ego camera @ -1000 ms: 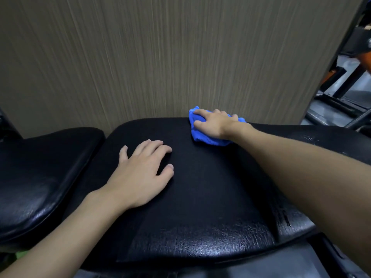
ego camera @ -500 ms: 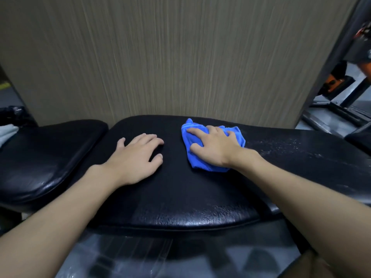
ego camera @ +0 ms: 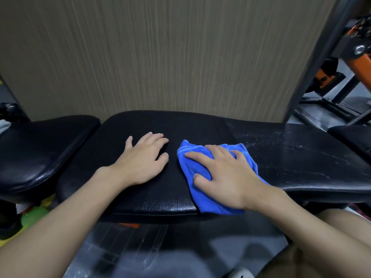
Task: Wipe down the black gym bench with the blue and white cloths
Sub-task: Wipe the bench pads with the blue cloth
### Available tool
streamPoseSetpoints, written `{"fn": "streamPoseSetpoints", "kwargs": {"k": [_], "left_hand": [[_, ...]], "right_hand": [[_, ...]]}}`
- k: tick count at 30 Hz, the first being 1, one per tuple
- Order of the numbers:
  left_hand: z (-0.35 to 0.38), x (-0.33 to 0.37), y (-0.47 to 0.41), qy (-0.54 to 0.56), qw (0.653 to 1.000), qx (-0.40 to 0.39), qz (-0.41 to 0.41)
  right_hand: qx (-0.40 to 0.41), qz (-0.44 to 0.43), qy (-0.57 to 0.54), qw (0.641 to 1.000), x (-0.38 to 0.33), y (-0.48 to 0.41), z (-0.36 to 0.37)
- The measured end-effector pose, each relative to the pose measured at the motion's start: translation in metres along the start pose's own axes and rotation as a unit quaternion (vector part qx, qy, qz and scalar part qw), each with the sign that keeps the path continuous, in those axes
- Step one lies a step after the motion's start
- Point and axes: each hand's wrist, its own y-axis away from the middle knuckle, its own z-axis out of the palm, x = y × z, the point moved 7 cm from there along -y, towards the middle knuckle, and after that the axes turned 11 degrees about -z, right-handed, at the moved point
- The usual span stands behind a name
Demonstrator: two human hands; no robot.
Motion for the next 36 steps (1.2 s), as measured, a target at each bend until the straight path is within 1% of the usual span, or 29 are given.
{"fn": "streamPoseSetpoints", "kwargs": {"k": [7,14,20,26,30,36], "left_hand": [[0.002,-0.001,0.0,-0.018,1.0,0.013,0.007],[0.003,0.001,-0.001,-0.018,1.0,0.01,0.01],[0.003,0.0,-0.003,-0.024,0.999,0.016,0.016],[0.001,0.002,-0.002,-0.017,1.0,0.014,0.016],[0.002,0.003,-0.001,-0.016,1.0,0.001,0.012],[-0.002,0.008,0.003,-0.011,1.0,-0.013,0.007]], "right_hand": [[-0.002,0.036,-0.01,0.999,0.045,-0.066,0.0],[-0.007,0.09,-0.009,0.996,0.097,-0.135,-0.004],[-0.017,0.136,-0.01,0.991,0.121,-0.165,-0.009],[0.002,0.108,0.004,0.994,0.105,-0.136,-0.003],[0.002,0.068,0.005,0.998,0.075,-0.087,-0.003],[0.001,0.036,0.011,0.999,0.035,-0.006,-0.004]]}}
